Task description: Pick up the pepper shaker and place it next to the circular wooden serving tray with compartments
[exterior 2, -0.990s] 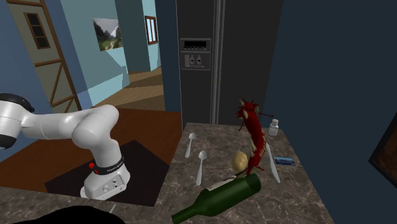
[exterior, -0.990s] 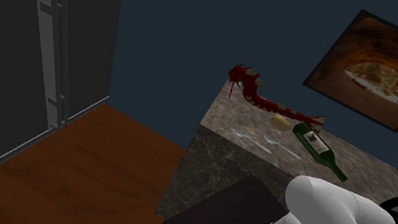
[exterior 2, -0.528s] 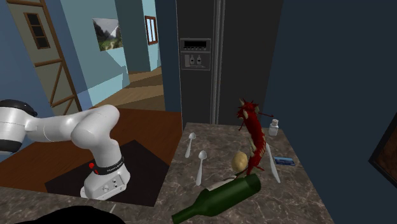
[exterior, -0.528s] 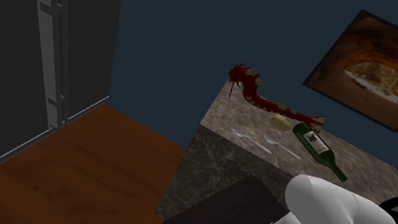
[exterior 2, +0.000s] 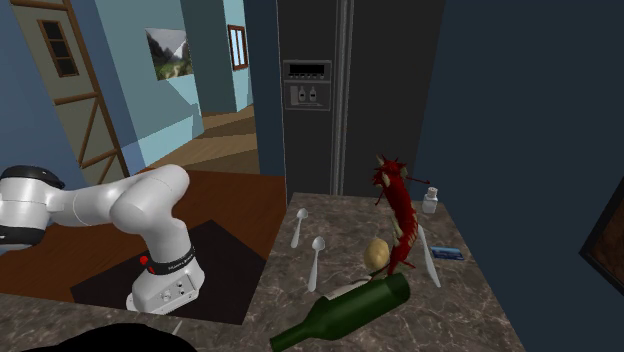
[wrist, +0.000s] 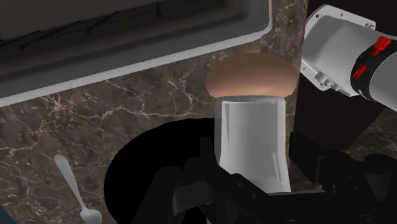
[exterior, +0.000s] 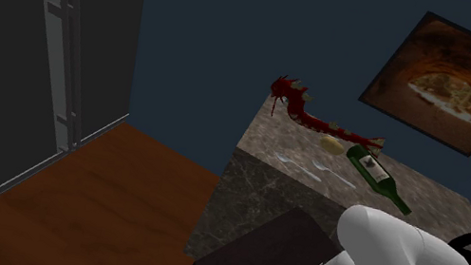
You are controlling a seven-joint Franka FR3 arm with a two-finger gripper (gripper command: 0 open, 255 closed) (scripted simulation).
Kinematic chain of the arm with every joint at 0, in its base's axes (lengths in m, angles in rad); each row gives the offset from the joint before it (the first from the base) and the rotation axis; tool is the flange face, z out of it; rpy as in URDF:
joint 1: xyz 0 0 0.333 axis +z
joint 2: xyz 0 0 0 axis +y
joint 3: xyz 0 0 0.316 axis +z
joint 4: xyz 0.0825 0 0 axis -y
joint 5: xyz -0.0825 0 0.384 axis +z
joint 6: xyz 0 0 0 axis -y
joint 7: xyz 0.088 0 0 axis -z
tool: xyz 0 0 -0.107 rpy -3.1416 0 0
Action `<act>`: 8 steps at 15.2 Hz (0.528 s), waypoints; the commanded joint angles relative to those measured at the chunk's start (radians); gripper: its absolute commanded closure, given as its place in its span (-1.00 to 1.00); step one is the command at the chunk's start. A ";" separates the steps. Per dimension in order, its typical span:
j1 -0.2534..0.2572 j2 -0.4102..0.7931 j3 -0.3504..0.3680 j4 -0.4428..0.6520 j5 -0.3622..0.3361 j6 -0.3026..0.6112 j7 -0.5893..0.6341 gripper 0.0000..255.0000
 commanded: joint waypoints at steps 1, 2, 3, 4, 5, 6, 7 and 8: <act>-0.029 -0.006 -0.028 -0.025 -0.008 0.023 -0.016 1.00; -0.046 -0.006 -0.043 -0.038 -0.011 0.037 -0.025 1.00; -0.062 -0.006 -0.058 -0.051 -0.013 0.051 -0.034 1.00; -0.078 -0.006 -0.073 -0.063 -0.016 0.064 -0.043 1.00; -0.093 -0.006 -0.088 -0.076 -0.020 0.078 -0.052 1.00; -0.108 -0.006 -0.102 -0.088 -0.023 0.091 -0.060 1.00; -0.122 -0.006 -0.117 -0.100 -0.027 0.104 -0.068 1.00; -0.136 -0.006 -0.131 -0.111 -0.031 0.116 -0.076 1.00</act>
